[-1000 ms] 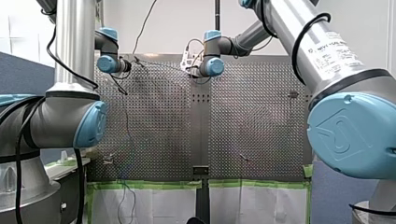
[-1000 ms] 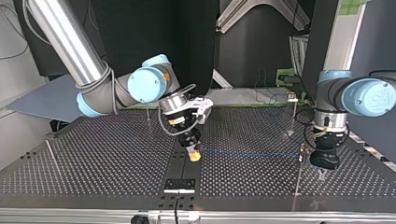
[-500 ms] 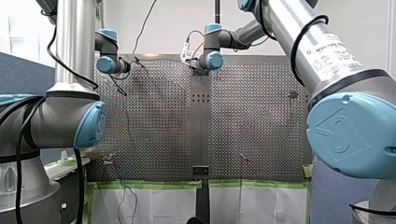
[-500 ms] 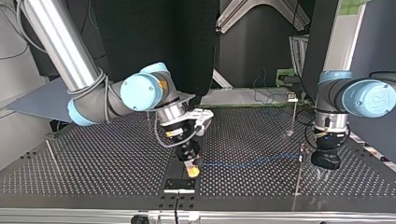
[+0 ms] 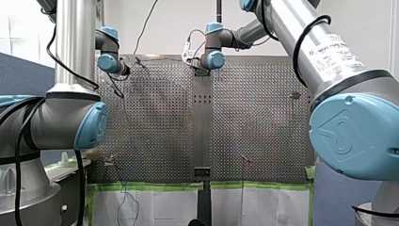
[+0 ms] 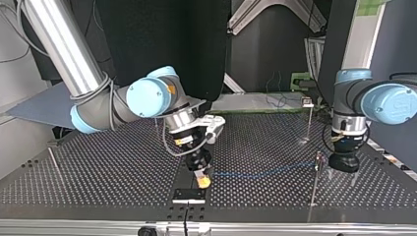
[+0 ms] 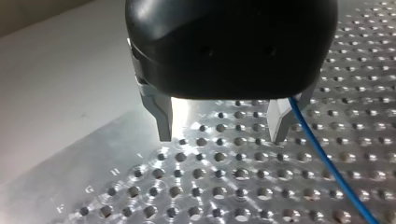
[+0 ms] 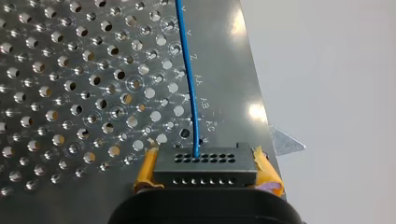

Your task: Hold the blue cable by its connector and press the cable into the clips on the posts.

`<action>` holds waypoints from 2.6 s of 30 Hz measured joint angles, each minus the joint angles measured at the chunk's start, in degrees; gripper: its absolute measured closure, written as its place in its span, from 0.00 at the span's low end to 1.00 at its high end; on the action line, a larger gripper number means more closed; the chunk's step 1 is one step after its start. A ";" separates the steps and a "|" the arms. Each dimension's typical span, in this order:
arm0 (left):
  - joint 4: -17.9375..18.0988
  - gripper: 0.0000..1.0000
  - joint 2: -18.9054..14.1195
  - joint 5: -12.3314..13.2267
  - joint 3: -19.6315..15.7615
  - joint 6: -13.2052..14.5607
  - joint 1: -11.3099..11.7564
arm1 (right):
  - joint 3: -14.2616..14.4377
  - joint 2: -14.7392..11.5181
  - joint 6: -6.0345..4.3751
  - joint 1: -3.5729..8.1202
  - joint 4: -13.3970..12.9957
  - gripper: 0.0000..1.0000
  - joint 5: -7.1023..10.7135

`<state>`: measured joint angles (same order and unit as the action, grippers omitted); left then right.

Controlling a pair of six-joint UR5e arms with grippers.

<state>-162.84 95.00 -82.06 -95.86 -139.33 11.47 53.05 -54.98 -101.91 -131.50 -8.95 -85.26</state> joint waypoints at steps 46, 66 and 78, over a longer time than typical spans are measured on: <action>-16.42 0.00 -18.91 2.48 -13.80 3.99 -4.97 | 0.00 -0.08 0.19 -0.34 1.68 1.00 0.52; -19.36 0.00 -20.59 1.25 -8.83 13.85 -5.66 | 0.00 -0.08 0.12 -0.28 1.81 1.00 0.52; -22.17 0.00 -18.29 -4.49 -8.39 19.61 -6.44 | 0.00 -0.05 0.19 -0.14 1.82 1.00 0.52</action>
<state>-185.01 76.72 -86.55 -104.25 -119.72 5.02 53.05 -55.03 -101.73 -131.64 -7.13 -84.74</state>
